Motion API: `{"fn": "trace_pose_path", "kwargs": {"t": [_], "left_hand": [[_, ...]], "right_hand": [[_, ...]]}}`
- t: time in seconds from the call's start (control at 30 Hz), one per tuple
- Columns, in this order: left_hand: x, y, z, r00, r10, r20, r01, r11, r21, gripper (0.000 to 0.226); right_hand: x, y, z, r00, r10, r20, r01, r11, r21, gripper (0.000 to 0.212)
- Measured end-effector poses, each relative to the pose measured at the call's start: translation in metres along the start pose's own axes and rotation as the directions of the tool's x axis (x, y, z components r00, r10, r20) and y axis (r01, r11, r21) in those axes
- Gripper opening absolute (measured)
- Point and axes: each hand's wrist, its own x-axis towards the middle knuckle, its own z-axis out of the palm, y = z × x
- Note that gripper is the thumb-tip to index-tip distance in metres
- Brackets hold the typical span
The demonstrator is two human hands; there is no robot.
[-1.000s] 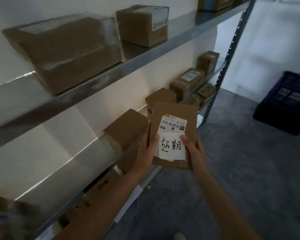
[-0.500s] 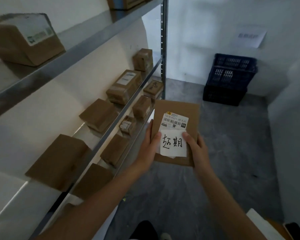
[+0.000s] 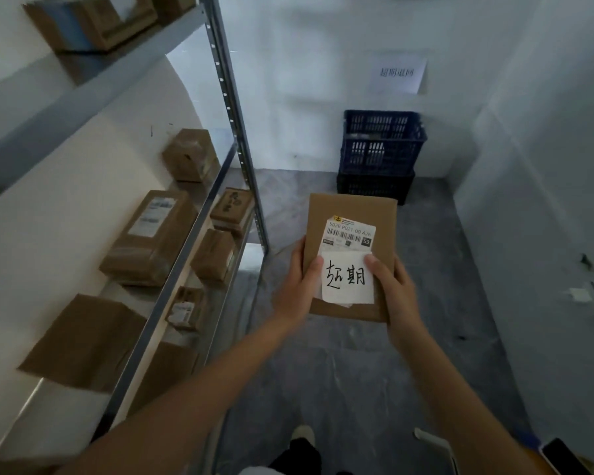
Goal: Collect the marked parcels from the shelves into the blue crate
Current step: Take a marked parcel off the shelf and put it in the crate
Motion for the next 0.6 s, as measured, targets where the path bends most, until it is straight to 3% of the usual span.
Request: {"fn": "trace_pose_path", "kwargs": {"t": [0.23,0.6], "left_hand": [[0.096,0.014,0.027,0.995,0.021,0.103,-0.018,0.999,-0.032,0.048],[0.254,0.032,0.131,0.99,-0.036,0.136,0.05,0.994,-0.096,0.051]], "right_hand": [[0.082,-0.02,-0.006,0.996,-0.003,-0.088,0.006,0.999,0.033,0.052],[0.251,-0.068,-0.07,0.992,-0.002,-0.124,0.003,1.0,0.003,0.043]]}}
